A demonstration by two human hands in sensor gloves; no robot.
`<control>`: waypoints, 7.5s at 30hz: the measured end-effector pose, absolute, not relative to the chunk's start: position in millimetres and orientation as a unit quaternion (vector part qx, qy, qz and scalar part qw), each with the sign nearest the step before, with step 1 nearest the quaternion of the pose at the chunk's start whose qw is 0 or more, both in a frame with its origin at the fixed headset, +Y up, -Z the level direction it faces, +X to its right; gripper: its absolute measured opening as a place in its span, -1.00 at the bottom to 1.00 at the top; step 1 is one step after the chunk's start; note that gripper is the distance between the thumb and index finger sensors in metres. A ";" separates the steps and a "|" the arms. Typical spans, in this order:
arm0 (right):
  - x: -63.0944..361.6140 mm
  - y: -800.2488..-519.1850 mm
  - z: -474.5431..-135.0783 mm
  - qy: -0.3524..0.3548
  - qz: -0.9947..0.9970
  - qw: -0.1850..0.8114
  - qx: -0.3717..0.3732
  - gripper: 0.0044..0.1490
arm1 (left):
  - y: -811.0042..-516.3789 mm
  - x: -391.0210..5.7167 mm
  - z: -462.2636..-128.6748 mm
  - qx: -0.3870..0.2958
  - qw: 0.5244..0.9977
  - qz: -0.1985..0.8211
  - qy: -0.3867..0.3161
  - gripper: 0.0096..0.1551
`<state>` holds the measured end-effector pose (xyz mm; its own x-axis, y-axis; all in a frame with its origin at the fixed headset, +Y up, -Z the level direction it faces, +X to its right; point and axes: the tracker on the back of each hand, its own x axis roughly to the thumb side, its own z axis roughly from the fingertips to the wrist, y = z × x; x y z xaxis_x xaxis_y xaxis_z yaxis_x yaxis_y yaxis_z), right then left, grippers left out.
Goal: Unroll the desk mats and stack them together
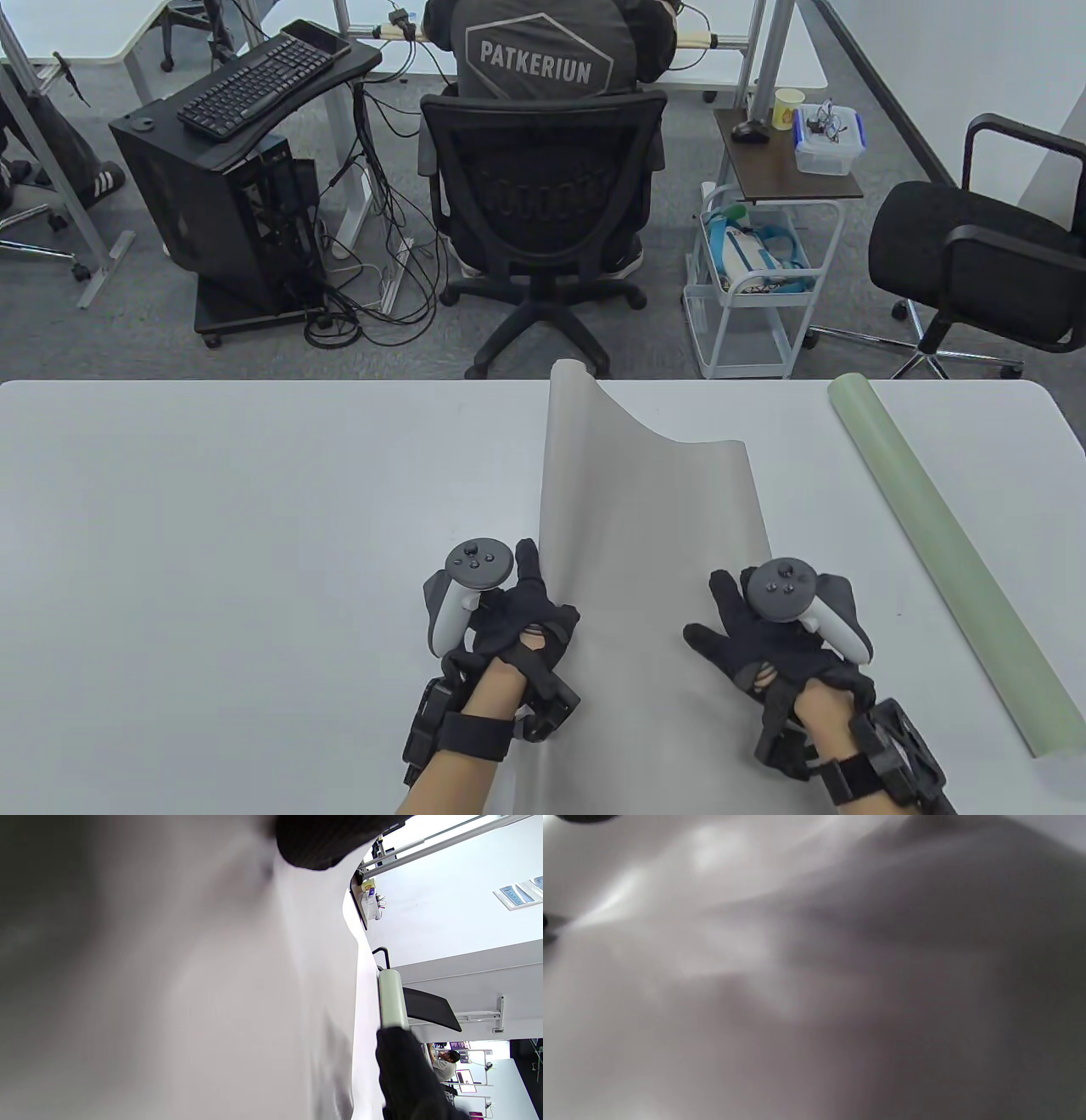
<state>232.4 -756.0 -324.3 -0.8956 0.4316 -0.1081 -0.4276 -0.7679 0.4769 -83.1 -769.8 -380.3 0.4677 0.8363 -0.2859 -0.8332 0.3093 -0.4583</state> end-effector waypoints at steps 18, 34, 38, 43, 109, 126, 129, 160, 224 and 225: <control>226.1 -803.2 -312.3 0.283 0.955 0.083 -0.033 0.29 | -781.9 -84.4 -399.2 -0.359 0.678 0.637 -0.080 0.13; 226.7 -804.3 -312.6 0.283 0.953 0.095 -0.043 0.29 | -799.0 -92.7 -373.6 -0.357 0.572 0.739 -0.003 -0.17; 226.7 -804.2 -312.3 0.286 0.952 0.096 -0.043 0.29 | -794.6 -105.5 -375.2 -0.334 0.611 0.717 -0.033 -0.02; 226.6 -804.1 -312.0 0.288 0.952 0.098 -0.042 0.29 | -807.8 -115.3 -374.5 -0.342 0.571 0.746 -0.024 0.02; 229.7 -806.5 -312.4 0.278 0.954 0.102 -0.051 0.27 | -797.7 -177.6 -384.2 -0.345 0.573 0.743 -0.030 -0.01; 229.0 -806.9 -312.8 0.277 0.954 0.106 -0.054 0.27 | -794.5 -185.7 -382.2 -0.338 0.542 0.769 -0.031 -0.18; 229.2 -806.8 -312.9 0.277 0.953 0.107 -0.054 0.27 | -794.6 -188.7 -382.8 -0.331 0.555 0.763 -0.024 -0.10; 232.5 -806.5 -313.6 0.278 0.952 0.115 -0.055 0.26 | -797.2 -217.4 -383.7 -0.316 0.537 0.782 -0.001 -0.14; 253.3 -805.8 -310.8 0.286 0.946 0.134 -0.073 0.24 | -804.0 -268.8 -404.6 -0.318 0.615 0.710 0.131 -0.25; 253.0 -805.9 -310.9 0.286 0.946 0.135 -0.072 0.23 | -802.3 -268.1 -405.6 -0.319 0.620 0.706 0.123 -0.29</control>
<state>253.0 -805.9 -310.9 -0.9532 0.2133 -0.2141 -0.2963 -0.7999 0.5219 -268.1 -802.3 -405.6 -0.0280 0.7972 -0.6031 -0.9539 -0.2017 -0.2224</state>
